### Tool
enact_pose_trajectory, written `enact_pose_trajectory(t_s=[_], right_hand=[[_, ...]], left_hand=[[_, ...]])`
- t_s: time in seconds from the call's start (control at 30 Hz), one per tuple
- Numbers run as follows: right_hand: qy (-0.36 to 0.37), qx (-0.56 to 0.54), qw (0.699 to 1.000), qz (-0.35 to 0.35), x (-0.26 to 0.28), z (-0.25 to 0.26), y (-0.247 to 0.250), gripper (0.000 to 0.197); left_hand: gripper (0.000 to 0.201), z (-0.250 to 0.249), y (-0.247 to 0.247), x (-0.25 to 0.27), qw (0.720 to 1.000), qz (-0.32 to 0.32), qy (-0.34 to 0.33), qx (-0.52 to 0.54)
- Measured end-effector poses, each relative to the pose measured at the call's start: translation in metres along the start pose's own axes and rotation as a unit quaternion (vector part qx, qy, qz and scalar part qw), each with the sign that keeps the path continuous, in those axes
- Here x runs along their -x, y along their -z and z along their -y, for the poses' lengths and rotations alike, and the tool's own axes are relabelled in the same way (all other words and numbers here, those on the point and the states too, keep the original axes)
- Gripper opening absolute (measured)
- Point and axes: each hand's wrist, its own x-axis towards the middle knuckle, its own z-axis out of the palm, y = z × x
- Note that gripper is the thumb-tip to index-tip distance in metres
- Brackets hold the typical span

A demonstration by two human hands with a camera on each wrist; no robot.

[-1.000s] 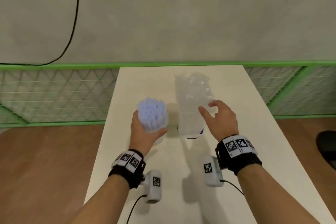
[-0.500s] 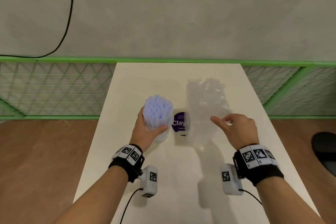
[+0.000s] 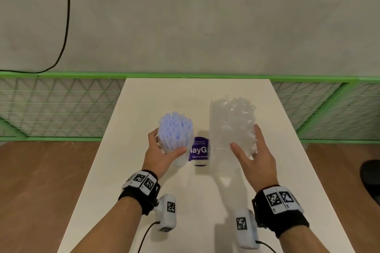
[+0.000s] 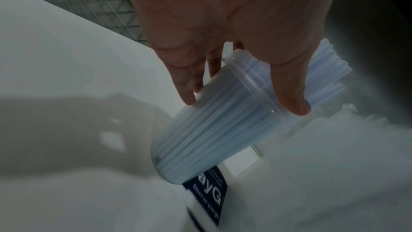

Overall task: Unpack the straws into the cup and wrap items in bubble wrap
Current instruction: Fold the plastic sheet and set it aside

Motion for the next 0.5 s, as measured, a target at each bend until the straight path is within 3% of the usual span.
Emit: enact_pose_trajectory(t_s=[0.5], right_hand=[[0.035,0.008,0.999,-0.016,-0.225,0.036,-0.053,0.072]], left_hand=[[0.087,-0.060,-0.043,-0.222,0.999,-0.005,-0.023,-0.027]])
